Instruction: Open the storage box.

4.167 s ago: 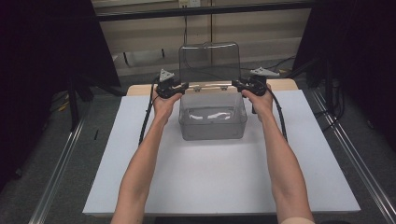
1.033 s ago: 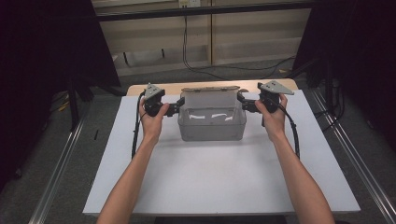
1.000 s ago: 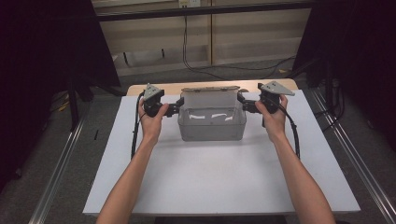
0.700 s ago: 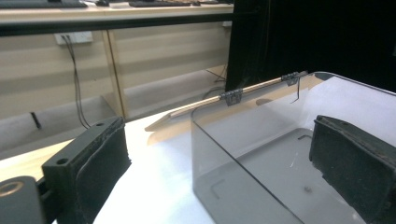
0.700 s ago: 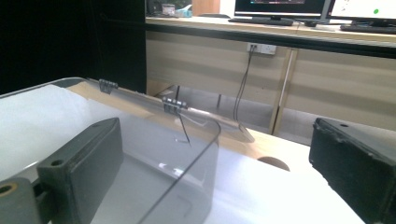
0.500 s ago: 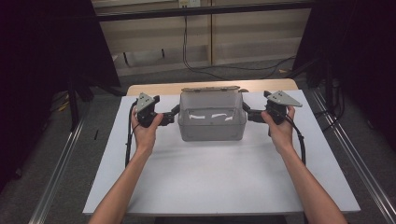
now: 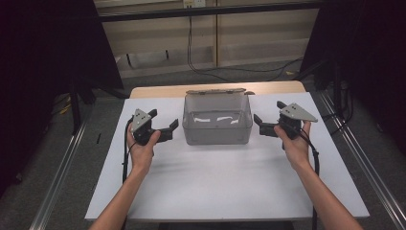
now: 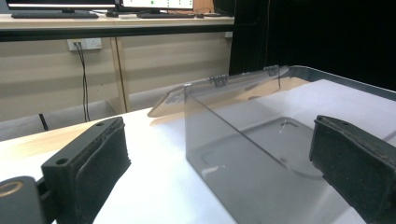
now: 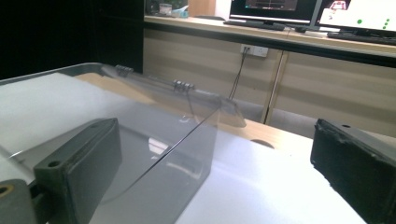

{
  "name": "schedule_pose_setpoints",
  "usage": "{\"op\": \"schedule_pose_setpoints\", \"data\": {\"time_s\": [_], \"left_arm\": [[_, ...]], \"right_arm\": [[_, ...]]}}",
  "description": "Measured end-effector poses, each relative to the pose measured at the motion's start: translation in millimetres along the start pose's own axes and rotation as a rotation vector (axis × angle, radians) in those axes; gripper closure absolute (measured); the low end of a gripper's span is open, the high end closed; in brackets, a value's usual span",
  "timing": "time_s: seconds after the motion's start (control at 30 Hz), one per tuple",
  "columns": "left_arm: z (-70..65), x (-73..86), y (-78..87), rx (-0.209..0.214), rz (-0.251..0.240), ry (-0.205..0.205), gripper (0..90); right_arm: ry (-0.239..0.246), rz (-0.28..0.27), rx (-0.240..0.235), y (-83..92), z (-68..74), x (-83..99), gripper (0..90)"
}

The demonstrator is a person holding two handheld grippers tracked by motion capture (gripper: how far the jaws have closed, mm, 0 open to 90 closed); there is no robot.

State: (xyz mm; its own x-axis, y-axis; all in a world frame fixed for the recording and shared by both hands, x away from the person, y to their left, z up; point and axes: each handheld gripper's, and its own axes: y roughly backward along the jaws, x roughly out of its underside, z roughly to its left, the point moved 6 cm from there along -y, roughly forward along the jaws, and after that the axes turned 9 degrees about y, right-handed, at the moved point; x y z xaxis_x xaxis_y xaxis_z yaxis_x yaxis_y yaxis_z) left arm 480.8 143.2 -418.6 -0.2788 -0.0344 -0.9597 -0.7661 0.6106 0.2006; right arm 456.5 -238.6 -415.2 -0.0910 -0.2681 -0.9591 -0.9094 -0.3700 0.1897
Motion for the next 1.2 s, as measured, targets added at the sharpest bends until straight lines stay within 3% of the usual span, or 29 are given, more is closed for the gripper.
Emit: {"op": "schedule_pose_setpoints", "data": {"time_s": [0.1,0.33,0.53,0.67,0.8,1.07,1.2], "left_arm": [[0.7,4.1,10.3,-0.008,0.003,-0.011,4.3],[0.2,14.4,34.9,-0.011,-0.023,0.034,4.4],[2.2,25.0,55.3,-0.046,-0.034,0.026,4.3],[-2.1,28.5,67.0,-0.036,-0.029,0.029,4.2],[-4.6,31.3,77.5,-0.046,-0.040,0.044,4.2],[-4.3,42.5,99.7,-0.073,-0.030,0.025,4.2],[-2.3,50.0,111.4,-0.083,-0.017,0.033,4.2]], "right_arm": [[0.003,-0.013,0.000,8.7,5.0,1.1,3.0],[0.012,-0.027,0.020,32.6,11.6,7.4,2.7],[0.011,-0.048,0.037,55.2,13.3,12.0,3.2],[0.014,-0.048,0.040,69.1,16.1,17.6,3.2],[0.032,-0.031,0.054,79.6,16.1,24.0,3.2],[0.006,0.014,0.078,108.9,15.1,43.4,2.6],[-0.014,0.015,0.116,127.8,10.5,48.2,2.6]]}}
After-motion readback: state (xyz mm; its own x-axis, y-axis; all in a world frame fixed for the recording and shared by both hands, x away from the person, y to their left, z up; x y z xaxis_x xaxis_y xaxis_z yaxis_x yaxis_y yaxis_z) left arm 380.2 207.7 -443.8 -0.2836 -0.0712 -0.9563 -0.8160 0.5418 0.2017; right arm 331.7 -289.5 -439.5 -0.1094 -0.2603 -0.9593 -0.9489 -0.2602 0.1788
